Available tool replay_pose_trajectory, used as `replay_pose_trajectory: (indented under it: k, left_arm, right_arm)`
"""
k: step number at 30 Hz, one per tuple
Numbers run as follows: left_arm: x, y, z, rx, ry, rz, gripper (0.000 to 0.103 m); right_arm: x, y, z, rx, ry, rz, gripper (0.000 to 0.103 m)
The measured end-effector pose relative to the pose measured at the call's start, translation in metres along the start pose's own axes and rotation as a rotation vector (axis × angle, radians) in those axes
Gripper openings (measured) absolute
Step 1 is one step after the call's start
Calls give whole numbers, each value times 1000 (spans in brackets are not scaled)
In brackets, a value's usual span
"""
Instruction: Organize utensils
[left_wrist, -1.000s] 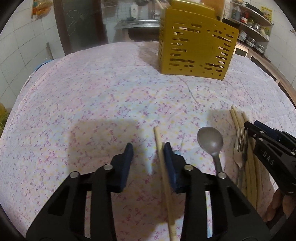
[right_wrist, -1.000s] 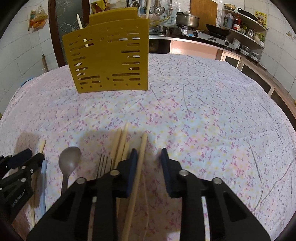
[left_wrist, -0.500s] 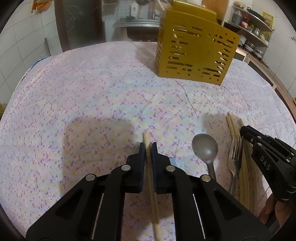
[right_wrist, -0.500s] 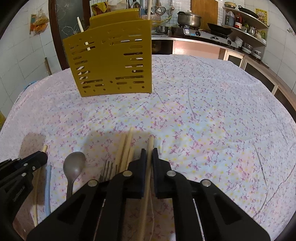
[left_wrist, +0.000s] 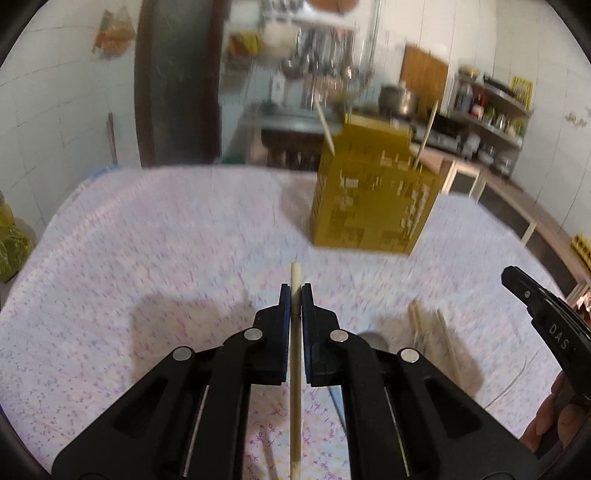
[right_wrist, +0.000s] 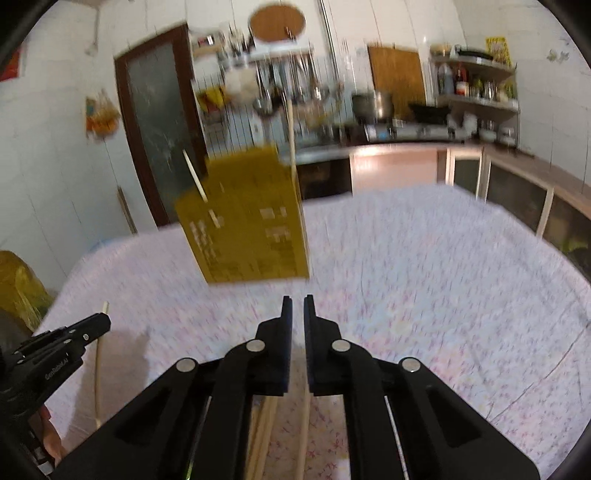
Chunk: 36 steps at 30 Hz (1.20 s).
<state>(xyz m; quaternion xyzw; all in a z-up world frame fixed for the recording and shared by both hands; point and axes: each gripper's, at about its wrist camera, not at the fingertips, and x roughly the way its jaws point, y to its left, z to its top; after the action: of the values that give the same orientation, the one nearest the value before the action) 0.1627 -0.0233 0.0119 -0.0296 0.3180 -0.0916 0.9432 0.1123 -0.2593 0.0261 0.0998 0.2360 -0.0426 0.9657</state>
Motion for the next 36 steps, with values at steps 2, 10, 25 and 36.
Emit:
replay_pose_trajectory:
  k: [2, 10, 25, 36]
  left_arm:
    - [-14, -2, 1, 9, -54, -3, 4]
    - [2, 5, 4, -8, 45, -2, 4]
    - [88, 25, -29, -41, 318, 48, 5]
    - [86, 23, -30, -21, 306, 43, 4]
  right_arm:
    - [-8, 3, 2, -21, -32, -5, 6]
    - [28, 1, -11, -69, 135, -6, 8]
    - [89, -8, -50, -78, 372, -122, 56]
    - [93, 4, -45, -68, 364, -99, 7]
